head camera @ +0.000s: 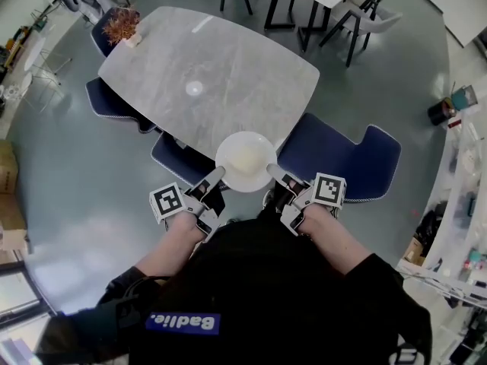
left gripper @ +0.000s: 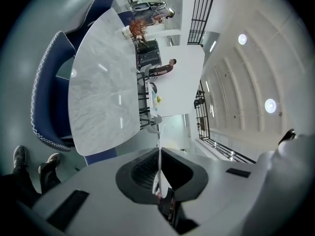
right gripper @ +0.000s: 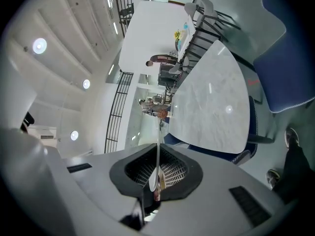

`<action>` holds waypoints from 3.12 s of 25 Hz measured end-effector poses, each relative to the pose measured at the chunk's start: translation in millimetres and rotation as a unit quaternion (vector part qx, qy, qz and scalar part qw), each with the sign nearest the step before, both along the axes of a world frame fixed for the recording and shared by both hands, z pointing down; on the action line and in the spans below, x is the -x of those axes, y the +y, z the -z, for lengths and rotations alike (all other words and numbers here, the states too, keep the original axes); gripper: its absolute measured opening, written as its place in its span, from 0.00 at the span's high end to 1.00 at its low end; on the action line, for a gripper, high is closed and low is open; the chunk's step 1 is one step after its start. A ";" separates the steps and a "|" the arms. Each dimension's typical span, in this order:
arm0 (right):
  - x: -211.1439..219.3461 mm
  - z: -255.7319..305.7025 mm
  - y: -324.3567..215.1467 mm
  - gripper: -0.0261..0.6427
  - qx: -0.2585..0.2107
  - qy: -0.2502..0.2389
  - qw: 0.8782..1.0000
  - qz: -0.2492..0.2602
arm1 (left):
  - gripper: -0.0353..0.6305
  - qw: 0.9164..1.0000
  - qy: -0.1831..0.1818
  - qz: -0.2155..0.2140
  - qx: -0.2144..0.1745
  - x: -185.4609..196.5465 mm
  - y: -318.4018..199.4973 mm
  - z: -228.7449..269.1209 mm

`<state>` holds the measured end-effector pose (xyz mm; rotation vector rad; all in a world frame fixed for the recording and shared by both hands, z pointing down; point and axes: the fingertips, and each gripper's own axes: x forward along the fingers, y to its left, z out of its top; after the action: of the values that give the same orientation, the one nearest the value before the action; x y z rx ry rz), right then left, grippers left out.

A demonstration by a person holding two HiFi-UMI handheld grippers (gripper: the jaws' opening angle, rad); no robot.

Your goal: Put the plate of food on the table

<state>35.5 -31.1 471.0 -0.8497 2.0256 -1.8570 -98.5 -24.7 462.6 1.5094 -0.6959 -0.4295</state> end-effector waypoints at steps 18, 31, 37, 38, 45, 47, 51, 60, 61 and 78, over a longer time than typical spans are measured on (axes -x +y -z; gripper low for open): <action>-15.8 -60.7 -138.3 0.93 0.055 -0.003 0.996 0.068 | 0.92 0.995 -0.028 0.089 0.035 -18.3 -117.4 -61.6; 33.0 -109.7 -197.9 0.93 0.067 0.014 0.997 0.024 | 0.92 0.994 -0.034 0.081 0.057 33.8 -182.2 -123.1; 43.5 -138.4 -236.5 0.93 0.083 0.029 0.996 -0.008 | 0.92 0.994 -0.034 0.079 0.061 47.3 -229.5 -147.1; 45.5 -142.6 -243.0 0.93 0.083 0.030 0.996 -0.011 | 0.92 0.994 -0.035 0.079 0.061 49.6 -236.7 -151.4; 51.9 -173.2 -279.8 0.93 0.086 0.029 0.995 -0.033 | 0.92 0.992 -0.032 0.102 0.065 56.5 -269.2 -183.5; 51.6 -182.1 -283.6 0.93 0.093 0.032 0.994 -0.038 | 0.92 0.992 -0.035 0.105 0.068 56.3 -272.3 -193.1; 50.0 -204.1 -295.4 0.93 0.109 0.038 0.992 -0.046 | 0.92 0.990 -0.041 0.107 0.081 54.3 -284.0 -211.7; 52.3 -246.0 -306.6 0.93 0.144 0.050 0.986 -0.063 | 0.92 0.985 -0.079 0.110 0.105 58.9 -296.6 -247.8; 50.9 -246.3 -303.8 0.93 0.146 0.053 0.986 -0.062 | 0.92 0.985 -0.080 0.111 0.107 57.4 -293.8 -248.3; 53.2 -272.0 -320.6 0.93 0.177 0.090 0.978 -0.059 | 0.92 0.978 -0.105 0.096 0.151 58.7 -310.9 -277.2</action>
<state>-17.7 -351.7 743.1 -1.2420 1.7148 -2.1768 -157.2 -335.6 739.7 1.2149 -1.0305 -0.2947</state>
